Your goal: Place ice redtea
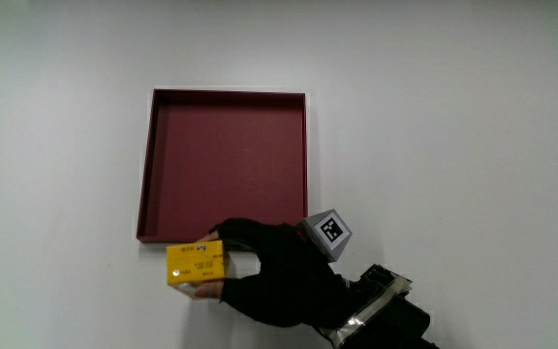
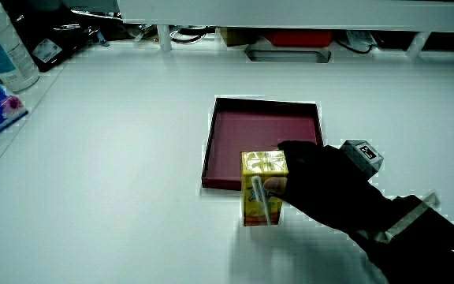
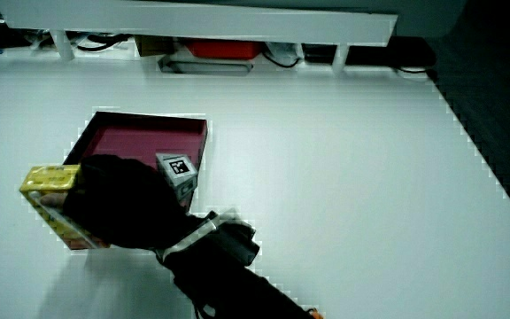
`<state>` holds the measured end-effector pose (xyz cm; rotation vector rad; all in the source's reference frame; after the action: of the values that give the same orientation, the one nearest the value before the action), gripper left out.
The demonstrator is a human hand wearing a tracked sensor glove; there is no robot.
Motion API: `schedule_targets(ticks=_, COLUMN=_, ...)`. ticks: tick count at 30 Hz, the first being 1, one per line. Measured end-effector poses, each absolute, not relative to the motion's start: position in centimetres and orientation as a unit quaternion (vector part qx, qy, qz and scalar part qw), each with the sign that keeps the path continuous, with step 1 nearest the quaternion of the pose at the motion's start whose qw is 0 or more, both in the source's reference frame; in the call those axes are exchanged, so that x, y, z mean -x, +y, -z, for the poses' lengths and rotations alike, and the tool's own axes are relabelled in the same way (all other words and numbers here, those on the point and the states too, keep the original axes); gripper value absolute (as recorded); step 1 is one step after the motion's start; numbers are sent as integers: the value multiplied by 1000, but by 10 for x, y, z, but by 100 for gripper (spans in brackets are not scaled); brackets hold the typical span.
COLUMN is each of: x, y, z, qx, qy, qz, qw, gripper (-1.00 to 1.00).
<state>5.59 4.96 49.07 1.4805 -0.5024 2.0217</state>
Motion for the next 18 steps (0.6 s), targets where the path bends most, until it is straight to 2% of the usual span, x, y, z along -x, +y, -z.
schedule_targets(ticks=8, x=-48, y=61, z=-511, qx=-538, qy=-198, qz=-753, qw=325, gripper=0)
schedule_targets(ticks=14, x=-48, y=62, z=-520, qx=-510, qy=-189, qz=-764, qw=346, gripper=0)
schedule_targets(ticks=18, x=-48, y=63, z=-519, qx=-512, qy=-195, qz=-763, qw=343, gripper=0)
